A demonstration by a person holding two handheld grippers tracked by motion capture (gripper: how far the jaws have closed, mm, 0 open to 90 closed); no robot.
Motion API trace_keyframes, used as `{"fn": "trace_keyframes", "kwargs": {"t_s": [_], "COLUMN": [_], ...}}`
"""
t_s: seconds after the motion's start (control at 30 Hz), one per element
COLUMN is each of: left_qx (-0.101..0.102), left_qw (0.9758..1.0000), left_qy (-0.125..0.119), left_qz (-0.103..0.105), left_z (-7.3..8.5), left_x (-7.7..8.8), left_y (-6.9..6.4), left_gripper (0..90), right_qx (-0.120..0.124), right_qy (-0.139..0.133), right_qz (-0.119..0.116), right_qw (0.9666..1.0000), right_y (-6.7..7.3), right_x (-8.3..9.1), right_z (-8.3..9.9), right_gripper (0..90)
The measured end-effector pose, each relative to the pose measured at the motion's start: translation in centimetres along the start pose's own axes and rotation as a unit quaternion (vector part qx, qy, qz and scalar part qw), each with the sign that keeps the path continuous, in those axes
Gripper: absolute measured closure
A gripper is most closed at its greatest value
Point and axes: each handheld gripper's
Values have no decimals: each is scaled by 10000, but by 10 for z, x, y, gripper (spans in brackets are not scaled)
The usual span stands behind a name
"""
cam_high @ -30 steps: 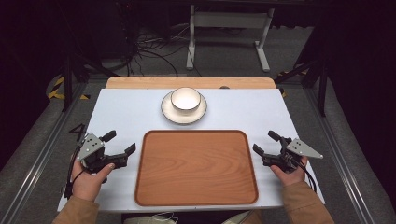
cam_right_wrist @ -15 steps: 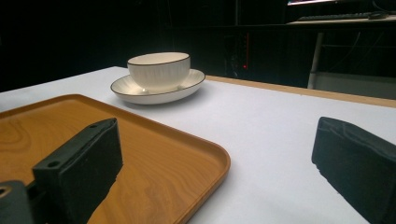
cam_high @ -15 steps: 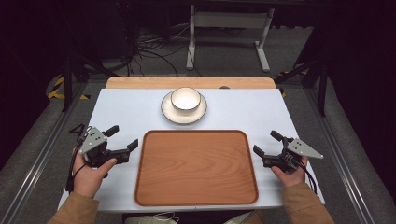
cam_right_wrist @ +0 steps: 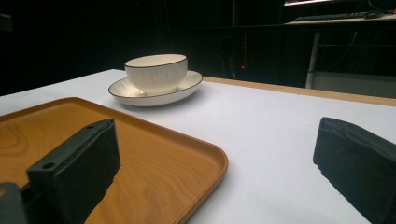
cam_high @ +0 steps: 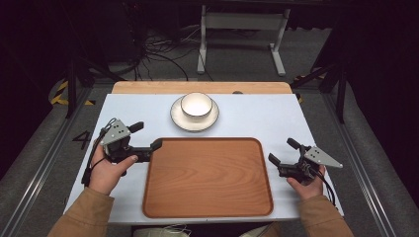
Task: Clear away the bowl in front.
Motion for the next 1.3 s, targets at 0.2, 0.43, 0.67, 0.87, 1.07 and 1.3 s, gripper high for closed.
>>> {"fn": "trace_keyframes", "kwargs": {"t_s": [0.2, 0.43, 0.67, 0.87, 1.07, 1.3], "left_qx": [-27, -21, -85, -48, -63, -67], "left_qw": [10000, 9997, 9994, 9993, 9996, 9995], "left_qy": [-22, -58, -77, -89, -87, -15], "left_qz": [78, 227, 328, 347, 269, 322], "left_z": [-16, -27, -39, -46, -50, -59], "left_x": [-12, -29, -46, -59, -72, -87], "left_y": [-1, 0, -1, 3, 6, 5], "left_gripper": [102, 89, 86, 83, 83, 85], "right_qx": [-51, -53, -59, -50, -69, -138], "right_qy": [-12, -13, -11, -3, -3, -11], "right_qz": [-10, 4, -3, 3, -3, 2], "right_qw": [10000, 10000, 10000, 10000, 10000, 9999], "right_y": [0, 0, -1, -1, -2, -3], "right_x": [0, 0, 0, 0, 0, 0], "right_z": [0, 0, 0, 0, 0, 0], "right_gripper": [10, 10, 10, 10, 10, 11]}}
Point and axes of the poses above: each handheld gripper's, and its own axes: x roughly backward along the jaws, z roughly out of its underside, y roughly to its left, and after that the axes turned 3 degrees about x, right-handed
